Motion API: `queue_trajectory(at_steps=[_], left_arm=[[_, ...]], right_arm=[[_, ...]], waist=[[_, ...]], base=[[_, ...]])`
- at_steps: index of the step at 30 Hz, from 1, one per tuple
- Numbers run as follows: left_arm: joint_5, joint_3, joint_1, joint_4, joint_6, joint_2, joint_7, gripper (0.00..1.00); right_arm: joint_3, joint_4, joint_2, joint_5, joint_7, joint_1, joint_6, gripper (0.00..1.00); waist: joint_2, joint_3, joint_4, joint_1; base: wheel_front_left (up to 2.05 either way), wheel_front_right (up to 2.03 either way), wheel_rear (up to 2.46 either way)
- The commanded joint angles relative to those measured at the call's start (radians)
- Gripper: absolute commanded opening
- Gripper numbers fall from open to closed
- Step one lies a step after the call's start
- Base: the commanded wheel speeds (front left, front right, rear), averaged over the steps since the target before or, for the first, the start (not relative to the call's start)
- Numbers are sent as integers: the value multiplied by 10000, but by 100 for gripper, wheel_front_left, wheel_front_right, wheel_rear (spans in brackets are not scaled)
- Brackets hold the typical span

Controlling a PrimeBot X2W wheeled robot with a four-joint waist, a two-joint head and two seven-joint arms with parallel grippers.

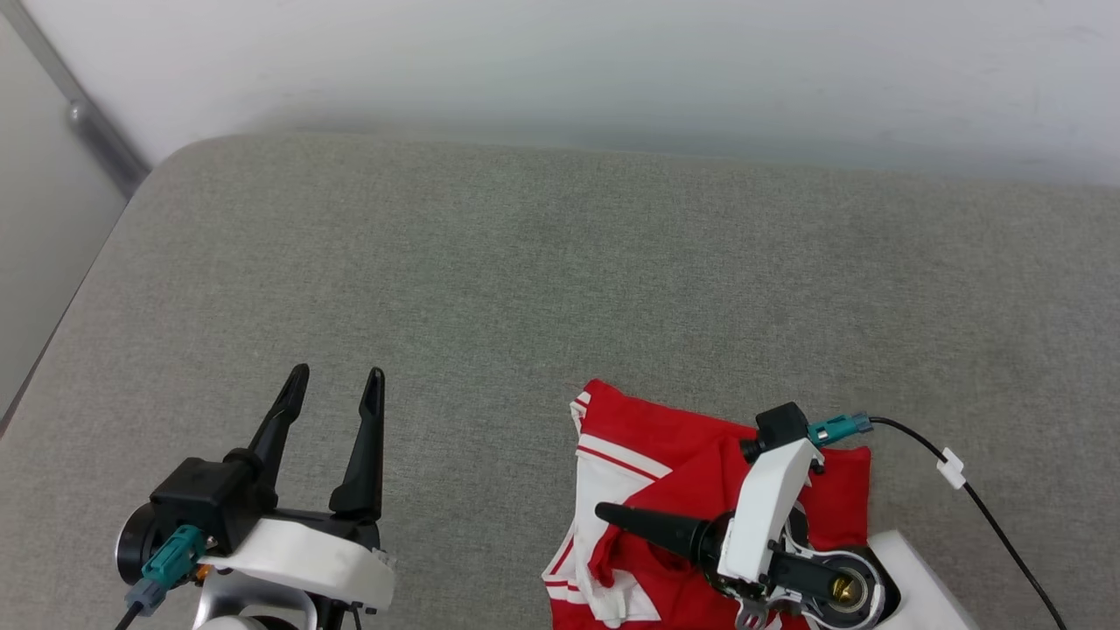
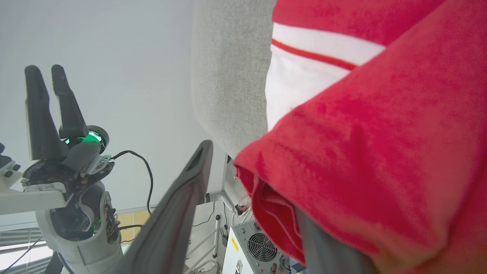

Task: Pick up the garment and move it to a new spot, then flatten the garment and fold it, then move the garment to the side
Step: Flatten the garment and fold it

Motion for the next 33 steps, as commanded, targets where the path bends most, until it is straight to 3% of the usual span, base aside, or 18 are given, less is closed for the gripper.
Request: queue_trajectory(at_steps=[1, 10, 14, 19, 22, 28, 33], left_arm=[[-19, -1, -169, 30, -32, -44, -59, 100], [-80, 31, -188, 199, 15, 11, -30, 100], [-83, 104, 9, 232, 110, 81, -42, 100], [-22, 213, 259, 211, 303, 126, -183, 100], [-12, 300, 380, 242, 407, 123, -295, 100], [123, 441, 626, 430, 572, 118, -546, 100], [310, 456, 842, 628, 647, 96, -710, 100]], right_arm=[[55, -2, -2, -32, -130, -207, 0, 100], [1123, -715, -914, -2354, -1435, -534, 0, 100], [1337, -1253, -1895, -3773, -1988, -325, 0, 100], [378, -1847, -2606, -5634, -3550, 127, 0, 100], [-743, -2246, -2633, -6731, -4730, 532, 0, 100], [-2628, -3404, -2163, -8291, -6494, 1368, 0, 100], [-3232, -4526, -1756, -8998, -6924, 2244, 0, 100]], waist=[[0, 3, -37, -1], [0, -233, -464, -1], [0, -454, -738, -1], [0, -638, -1014, -1], [0, -695, -1181, -1], [0, -891, -1498, -1], [0, -1165, -1659, -1]], base=[[0, 0, 0], [0, 0, 0], [0, 0, 0], [0, 0, 0], [0, 0, 0], [0, 0, 0], [0, 0, 0]])
